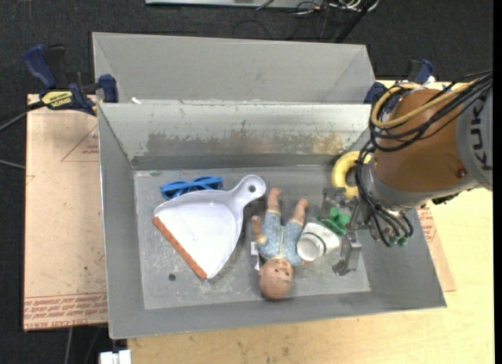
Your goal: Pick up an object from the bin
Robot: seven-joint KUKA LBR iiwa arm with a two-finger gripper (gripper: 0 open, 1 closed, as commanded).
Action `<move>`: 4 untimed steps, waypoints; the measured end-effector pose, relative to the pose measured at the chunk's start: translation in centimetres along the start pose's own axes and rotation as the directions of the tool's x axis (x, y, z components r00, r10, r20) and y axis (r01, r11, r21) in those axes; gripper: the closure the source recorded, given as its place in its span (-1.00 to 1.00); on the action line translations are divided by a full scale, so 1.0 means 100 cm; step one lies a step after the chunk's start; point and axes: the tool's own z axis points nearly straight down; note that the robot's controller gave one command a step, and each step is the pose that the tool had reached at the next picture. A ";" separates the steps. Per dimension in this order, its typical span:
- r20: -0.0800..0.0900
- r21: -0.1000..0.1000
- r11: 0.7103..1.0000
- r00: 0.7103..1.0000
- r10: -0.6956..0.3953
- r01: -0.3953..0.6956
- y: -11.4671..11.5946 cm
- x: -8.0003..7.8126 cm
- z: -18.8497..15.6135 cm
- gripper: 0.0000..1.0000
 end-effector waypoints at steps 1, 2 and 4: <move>0.006 0.001 0.993 0.993 -0.121 0.121 0.000 -0.024 0.022 -1.00; 0.000 -0.001 0.975 0.975 -0.221 0.221 -0.003 -0.028 0.062 -1.00; 0.015 0.003 0.995 0.995 0.101 -0.101 0.011 -0.021 0.093 1.00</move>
Offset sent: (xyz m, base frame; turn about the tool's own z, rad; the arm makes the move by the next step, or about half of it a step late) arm 0.0247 -0.0060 -0.0803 -0.1639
